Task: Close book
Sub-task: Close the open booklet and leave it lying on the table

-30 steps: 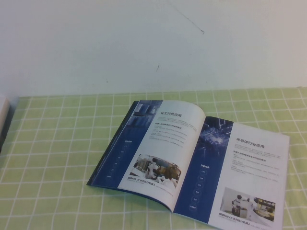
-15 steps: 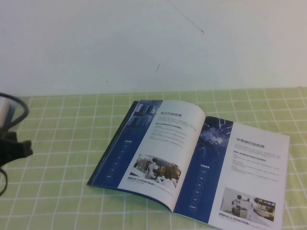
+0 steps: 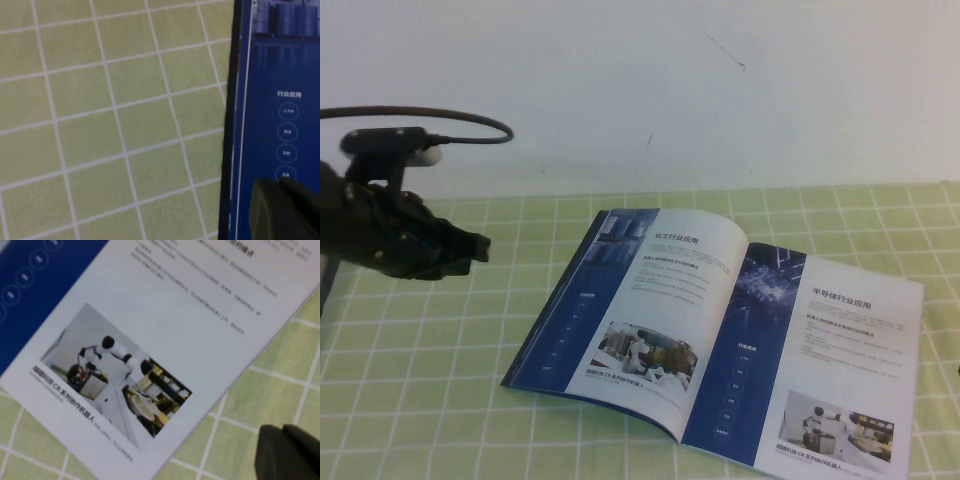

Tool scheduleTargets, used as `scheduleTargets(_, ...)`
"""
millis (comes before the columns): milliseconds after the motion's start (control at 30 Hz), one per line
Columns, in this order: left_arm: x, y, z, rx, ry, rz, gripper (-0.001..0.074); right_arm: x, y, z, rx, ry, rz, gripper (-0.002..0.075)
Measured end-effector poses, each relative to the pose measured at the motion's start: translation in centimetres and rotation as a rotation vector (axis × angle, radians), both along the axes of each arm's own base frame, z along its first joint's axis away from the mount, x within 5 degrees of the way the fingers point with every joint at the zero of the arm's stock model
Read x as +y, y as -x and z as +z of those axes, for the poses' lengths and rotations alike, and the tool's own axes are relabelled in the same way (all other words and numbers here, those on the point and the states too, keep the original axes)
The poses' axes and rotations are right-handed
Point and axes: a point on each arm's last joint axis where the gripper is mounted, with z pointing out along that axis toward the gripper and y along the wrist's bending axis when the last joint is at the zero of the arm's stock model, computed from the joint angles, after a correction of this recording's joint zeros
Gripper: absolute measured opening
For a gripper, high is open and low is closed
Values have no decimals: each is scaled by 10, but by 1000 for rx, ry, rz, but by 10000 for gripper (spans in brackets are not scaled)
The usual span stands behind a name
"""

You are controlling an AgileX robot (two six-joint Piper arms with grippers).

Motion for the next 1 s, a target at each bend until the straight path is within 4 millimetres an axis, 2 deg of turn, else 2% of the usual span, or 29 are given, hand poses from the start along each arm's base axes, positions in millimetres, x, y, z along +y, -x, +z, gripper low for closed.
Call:
scheduleTargets(133, -17, -23, -18, 57, -20, -64, -4, 0, -13, -28, 78, -4, -18, -1)
scheduleTargets(267, -22, -42, -41, 111, -32, -81, -4, 0, -23, -45, 112, -14, -46, -1)
scheduleTargets(467, -28, -63, -73, 186, -44, -98, -4, 0, -38, -69, 162, -13, -35, -1)
scheduleTargets(633, -34, -75, -94, 235, -26, -105, -4, 0, -42, -86, 202, -16, -46, -1)
scheduleTargets(1000, -37, -93, -112, 208, -43, -96, -4, 1, -46, -90, 218, -30, -45, -1)
